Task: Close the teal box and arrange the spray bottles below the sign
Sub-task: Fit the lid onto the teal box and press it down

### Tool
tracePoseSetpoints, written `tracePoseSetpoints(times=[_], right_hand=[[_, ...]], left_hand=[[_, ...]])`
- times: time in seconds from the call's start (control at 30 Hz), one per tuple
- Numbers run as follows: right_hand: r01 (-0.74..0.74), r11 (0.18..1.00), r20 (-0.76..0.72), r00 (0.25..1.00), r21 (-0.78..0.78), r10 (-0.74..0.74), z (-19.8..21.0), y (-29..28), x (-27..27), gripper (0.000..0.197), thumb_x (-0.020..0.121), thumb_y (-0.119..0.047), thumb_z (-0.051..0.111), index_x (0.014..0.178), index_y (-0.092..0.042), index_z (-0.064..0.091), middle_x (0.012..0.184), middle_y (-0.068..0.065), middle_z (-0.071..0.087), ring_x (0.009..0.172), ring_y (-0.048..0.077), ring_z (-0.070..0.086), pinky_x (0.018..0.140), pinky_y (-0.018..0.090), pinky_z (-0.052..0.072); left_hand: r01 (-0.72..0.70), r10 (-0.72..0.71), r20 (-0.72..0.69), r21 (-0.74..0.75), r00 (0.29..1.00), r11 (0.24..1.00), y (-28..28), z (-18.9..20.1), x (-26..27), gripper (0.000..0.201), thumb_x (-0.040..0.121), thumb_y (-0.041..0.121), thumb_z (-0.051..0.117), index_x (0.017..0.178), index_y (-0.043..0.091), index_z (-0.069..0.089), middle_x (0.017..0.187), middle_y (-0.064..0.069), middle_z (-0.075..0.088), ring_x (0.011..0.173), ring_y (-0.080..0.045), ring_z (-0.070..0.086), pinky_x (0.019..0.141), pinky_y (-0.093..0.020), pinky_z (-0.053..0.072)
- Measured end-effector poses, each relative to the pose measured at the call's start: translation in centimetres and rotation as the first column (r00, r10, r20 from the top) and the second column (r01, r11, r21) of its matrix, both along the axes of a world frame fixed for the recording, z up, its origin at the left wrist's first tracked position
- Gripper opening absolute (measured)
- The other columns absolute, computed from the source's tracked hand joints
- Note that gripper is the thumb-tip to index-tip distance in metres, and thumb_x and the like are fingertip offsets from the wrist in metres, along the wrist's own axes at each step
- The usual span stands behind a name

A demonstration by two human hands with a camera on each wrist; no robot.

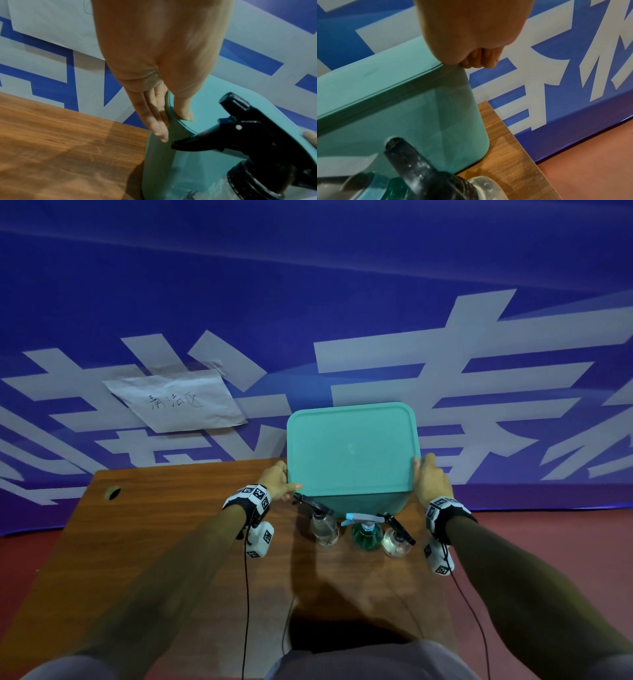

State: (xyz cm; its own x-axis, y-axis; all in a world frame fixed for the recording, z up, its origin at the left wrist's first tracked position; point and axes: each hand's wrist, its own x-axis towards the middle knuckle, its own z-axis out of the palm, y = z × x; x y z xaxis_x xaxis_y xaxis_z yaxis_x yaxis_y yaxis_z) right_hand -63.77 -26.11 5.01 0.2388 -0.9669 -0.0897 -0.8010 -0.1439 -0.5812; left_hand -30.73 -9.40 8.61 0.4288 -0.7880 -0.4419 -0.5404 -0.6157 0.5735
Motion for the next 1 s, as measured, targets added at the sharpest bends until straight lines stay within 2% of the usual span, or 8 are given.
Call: tracePoseSetpoints(times=[0.17, 0.27, 0.43, 0.53, 0.6, 0.73, 0.9, 1.0], right_hand=[[-0.021, 1.0, -0.008, 1.0, -0.005, 0.021, -0.3, 0.1, 0.1, 0.035, 0.106, -0.048, 0.027, 0.099, -0.014, 0.033, 0.075, 0.018, 0.063, 0.07, 0.041, 0.061, 0.068, 0.054, 0.053], [-0.014, 1.0, -0.021, 1.0, -0.015, 0.013, -0.2, 0.3, 0.4, 0.036, 0.106, -0.048, 0.027, 0.099, -0.013, 0.033, 0.072, 0.016, 0.06, 0.07, 0.041, 0.061, 0.068, 0.053, 0.053], [-0.018, 0.999, -0.029, 0.999, -0.029, 0.018, 0.0, 0.3, 0.4, 0.037, 0.107, -0.047, 0.026, 0.099, -0.011, 0.034, 0.071, 0.017, 0.06, 0.069, 0.041, 0.061, 0.065, 0.05, 0.051], [-0.013, 1.0, -0.019, 1.0, -0.027, 0.013, -0.2, 0.3, 0.4, 0.037, 0.107, -0.047, 0.025, 0.099, -0.013, 0.033, 0.072, 0.017, 0.062, 0.068, 0.039, 0.061, 0.067, 0.051, 0.052], [-0.004, 1.0, -0.01, 1.0, -0.03, 0.004, -0.2, 0.5, 0.5, 0.036, 0.107, -0.046, 0.025, 0.099, -0.012, 0.034, 0.07, 0.015, 0.06, 0.068, 0.039, 0.06, 0.066, 0.05, 0.051], [0.028, 0.999, 0.019, 0.999, -0.016, -0.028, 0.0, 0.5, 0.6, 0.036, 0.107, -0.046, 0.025, 0.1, -0.012, 0.035, 0.075, 0.016, 0.063, 0.069, 0.038, 0.06, 0.067, 0.05, 0.051], [0.032, 0.999, 0.02, 0.999, -0.029, -0.031, -0.1, 0.6, 0.7, 0.034, 0.107, -0.045, 0.026, 0.101, -0.012, 0.035, 0.076, 0.017, 0.063, 0.069, 0.039, 0.06, 0.068, 0.053, 0.053], [0.057, 0.997, 0.022, 0.998, -0.048, -0.056, 0.0, 0.7, 0.8, 0.034, 0.106, -0.045, 0.033, 0.107, -0.01, 0.037, 0.074, 0.012, 0.057, 0.066, 0.037, 0.056, 0.067, 0.048, 0.051]], left_hand=[[0.0, 0.001, -0.026, 0.049, 1.0, 0.999, -0.2, -0.3, 0.0, 0.035, 0.088, 0.02, 0.079, 0.113, 0.004, 0.06, 0.081, -0.008, 0.076, 0.058, -0.01, 0.072, 0.053, -0.021, 0.055], [-0.007, 0.01, -0.039, 0.062, 0.999, 0.998, -0.2, -0.4, -0.2, 0.015, 0.09, 0.017, 0.077, 0.092, 0.004, 0.069, 0.092, -0.017, 0.078, 0.051, -0.004, 0.069, 0.051, -0.019, 0.054], [-0.027, 0.029, -0.028, 0.064, 0.999, 0.998, -0.1, -0.3, -0.6, 0.013, 0.093, 0.017, 0.074, 0.091, 0.01, 0.063, 0.093, -0.014, 0.076, 0.055, -0.006, 0.065, 0.047, -0.015, 0.049], [-0.046, 0.048, -0.042, 0.053, 0.998, 0.998, 0.0, -0.8, -0.6, 0.019, 0.092, 0.02, 0.075, 0.095, 0.012, 0.058, 0.091, -0.009, 0.074, 0.059, -0.008, 0.063, 0.049, -0.018, 0.047], [-0.064, 0.069, -0.068, 0.079, 0.995, 0.995, -0.1, -1.6, -0.2, 0.043, 0.081, 0.036, 0.084, 0.103, 0.012, 0.056, 0.092, -0.001, 0.073, 0.066, -0.011, 0.068, 0.052, -0.024, 0.054], [-0.055, 0.067, -0.132, 0.091, 0.989, 0.994, -1.3, -10.1, 3.5, 0.084, 0.052, 0.058, 0.09, 0.118, 0.016, 0.06, 0.103, -0.005, 0.075, 0.072, -0.023, 0.075, 0.052, -0.036, 0.061], [-0.096, 0.104, -0.076, 0.101, 0.992, 0.99, -0.5, -4.8, 0.4, 0.07, 0.056, 0.053, 0.093, 0.11, 0.018, 0.064, 0.099, 0.0, 0.075, 0.075, -0.019, 0.068, 0.058, -0.026, 0.053], [-0.054, 0.064, -0.081, 0.121, 0.995, 0.991, -0.8, -3.7, 0.3, 0.074, 0.054, 0.057, 0.093, 0.115, 0.02, 0.07, 0.109, 0.002, 0.077, 0.086, -0.018, 0.072, 0.074, -0.031, 0.06]])
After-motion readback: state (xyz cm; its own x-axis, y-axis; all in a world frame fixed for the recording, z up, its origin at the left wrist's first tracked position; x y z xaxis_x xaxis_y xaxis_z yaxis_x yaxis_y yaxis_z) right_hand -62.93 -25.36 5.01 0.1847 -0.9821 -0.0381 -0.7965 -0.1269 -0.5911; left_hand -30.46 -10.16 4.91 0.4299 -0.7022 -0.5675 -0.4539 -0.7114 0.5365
